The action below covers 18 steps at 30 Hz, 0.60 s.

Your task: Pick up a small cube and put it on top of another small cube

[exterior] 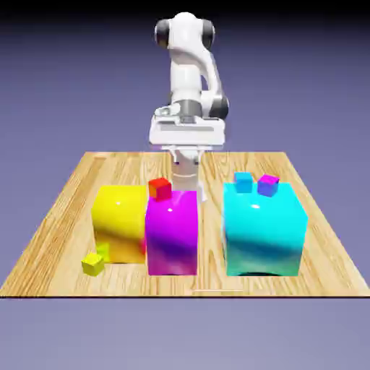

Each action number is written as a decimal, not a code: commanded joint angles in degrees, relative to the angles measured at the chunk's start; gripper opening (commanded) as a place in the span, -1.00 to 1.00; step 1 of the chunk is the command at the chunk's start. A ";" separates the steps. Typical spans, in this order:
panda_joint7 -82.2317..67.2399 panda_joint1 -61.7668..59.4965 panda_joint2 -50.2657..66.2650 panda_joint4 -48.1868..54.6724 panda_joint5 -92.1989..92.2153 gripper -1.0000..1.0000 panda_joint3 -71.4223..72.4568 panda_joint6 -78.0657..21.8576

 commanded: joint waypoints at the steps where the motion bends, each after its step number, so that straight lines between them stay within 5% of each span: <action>1: -0.27 -0.47 2.08 1.79 0.24 0.00 -0.54 -1.98; 18: -4.82 -8.42 37.38 32.26 4.28 0.00 -9.68 -35.63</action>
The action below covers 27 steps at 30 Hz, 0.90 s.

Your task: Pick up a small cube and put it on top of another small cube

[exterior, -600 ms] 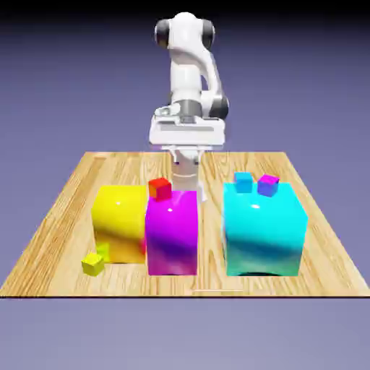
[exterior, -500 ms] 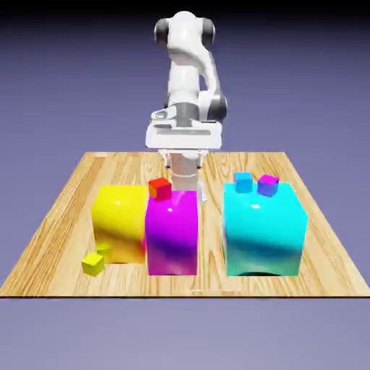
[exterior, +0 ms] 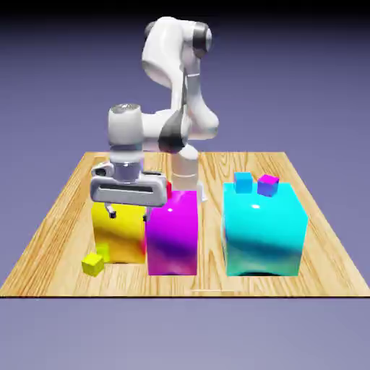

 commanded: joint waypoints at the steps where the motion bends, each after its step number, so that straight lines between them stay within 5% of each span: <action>1: -0.27 -0.35 2.08 1.79 0.24 0.00 -0.54 -1.98; 16: -4.23 -7.27 32.78 28.29 3.75 0.00 -8.49 -31.25; 21: -4.95 -7.47 36.29 23.06 5.05 0.00 -7.47 -22.61; 22: -4.95 -7.47 36.29 23.06 5.05 -1.00 -7.47 -22.61; 27: -3.82 -7.08 31.69 27.71 3.62 -1.00 -8.25 -31.72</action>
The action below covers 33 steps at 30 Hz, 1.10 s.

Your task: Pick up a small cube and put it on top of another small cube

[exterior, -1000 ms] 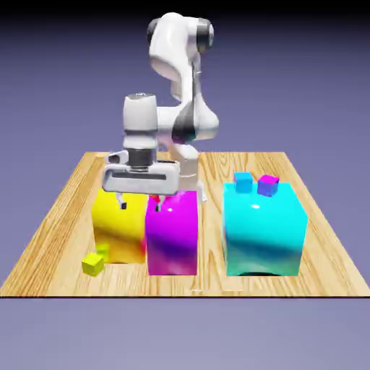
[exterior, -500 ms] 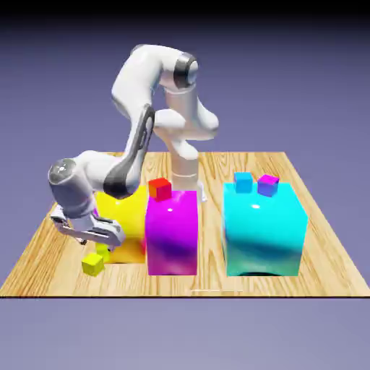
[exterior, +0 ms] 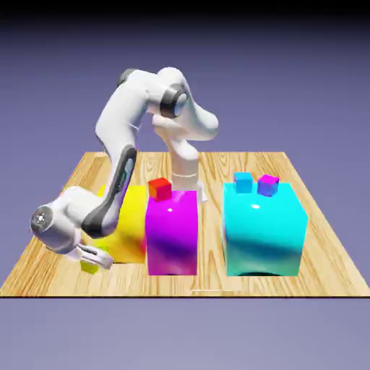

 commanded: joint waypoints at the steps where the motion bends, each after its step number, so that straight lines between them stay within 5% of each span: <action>1: 0.81 0.37 -2.08 -1.09 -0.40 -1.00 0.44 -0.88; 24: 18.52 8.79 -49.61 -26.16 -5.98 -1.00 10.53 -21.17; 31: 18.44 8.87 -50.78 -36.95 -5.94 -1.00 10.73 -11.53; 32: 18.44 8.87 -50.78 -36.95 -5.94 1.00 10.73 -11.53; 33: 18.44 8.87 -50.78 -36.95 -5.94 1.00 10.73 -11.53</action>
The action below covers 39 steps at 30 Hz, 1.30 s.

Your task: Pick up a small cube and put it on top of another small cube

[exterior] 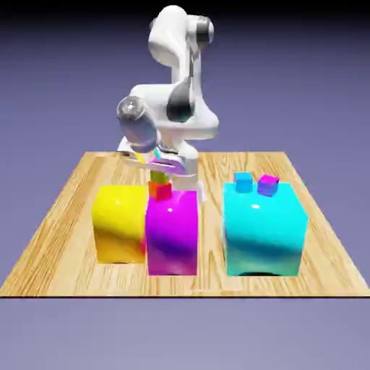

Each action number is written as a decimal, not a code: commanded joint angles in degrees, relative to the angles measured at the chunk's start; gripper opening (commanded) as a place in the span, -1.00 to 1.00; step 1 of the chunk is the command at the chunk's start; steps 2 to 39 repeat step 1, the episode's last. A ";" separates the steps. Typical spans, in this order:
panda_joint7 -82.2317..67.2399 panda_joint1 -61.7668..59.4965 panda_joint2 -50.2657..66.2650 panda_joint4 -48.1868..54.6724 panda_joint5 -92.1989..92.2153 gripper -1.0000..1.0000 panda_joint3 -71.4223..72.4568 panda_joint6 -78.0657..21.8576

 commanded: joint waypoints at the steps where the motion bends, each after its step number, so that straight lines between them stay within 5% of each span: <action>1: 0.01 -0.02 0.22 2.07 -0.01 1.00 -0.04 -1.85; 39: 0.01 -0.02 0.22 2.07 -0.01 1.00 -0.04 -1.85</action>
